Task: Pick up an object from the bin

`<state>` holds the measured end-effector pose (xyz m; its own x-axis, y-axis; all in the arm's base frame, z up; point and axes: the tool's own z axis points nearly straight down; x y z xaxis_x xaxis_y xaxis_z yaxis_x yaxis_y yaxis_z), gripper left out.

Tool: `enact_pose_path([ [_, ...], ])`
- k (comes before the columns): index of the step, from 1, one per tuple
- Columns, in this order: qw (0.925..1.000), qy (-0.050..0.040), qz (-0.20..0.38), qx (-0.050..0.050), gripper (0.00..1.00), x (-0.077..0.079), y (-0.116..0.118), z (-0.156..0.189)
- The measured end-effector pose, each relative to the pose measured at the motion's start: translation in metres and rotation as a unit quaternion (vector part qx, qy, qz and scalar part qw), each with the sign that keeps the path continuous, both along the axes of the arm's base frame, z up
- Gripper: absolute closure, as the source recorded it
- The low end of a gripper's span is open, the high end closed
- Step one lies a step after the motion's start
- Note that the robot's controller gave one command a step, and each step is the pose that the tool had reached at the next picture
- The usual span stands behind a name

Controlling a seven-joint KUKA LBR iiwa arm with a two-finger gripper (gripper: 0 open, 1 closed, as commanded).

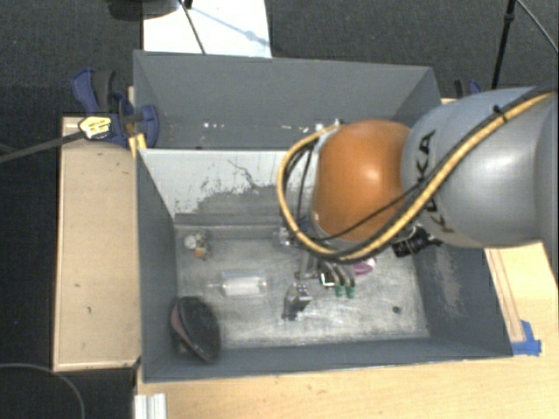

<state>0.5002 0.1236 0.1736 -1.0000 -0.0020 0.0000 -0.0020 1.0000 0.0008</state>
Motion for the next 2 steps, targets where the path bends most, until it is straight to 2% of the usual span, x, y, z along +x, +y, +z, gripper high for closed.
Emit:
enact_pose_path([
  [1,0.9941,-0.0009,-0.109,0.0,0.0,0.045,0.028,-0.06],
  [2,0.9693,0.0009,-0.246,0.0,0.0,0.038,0.059,-0.104],
])
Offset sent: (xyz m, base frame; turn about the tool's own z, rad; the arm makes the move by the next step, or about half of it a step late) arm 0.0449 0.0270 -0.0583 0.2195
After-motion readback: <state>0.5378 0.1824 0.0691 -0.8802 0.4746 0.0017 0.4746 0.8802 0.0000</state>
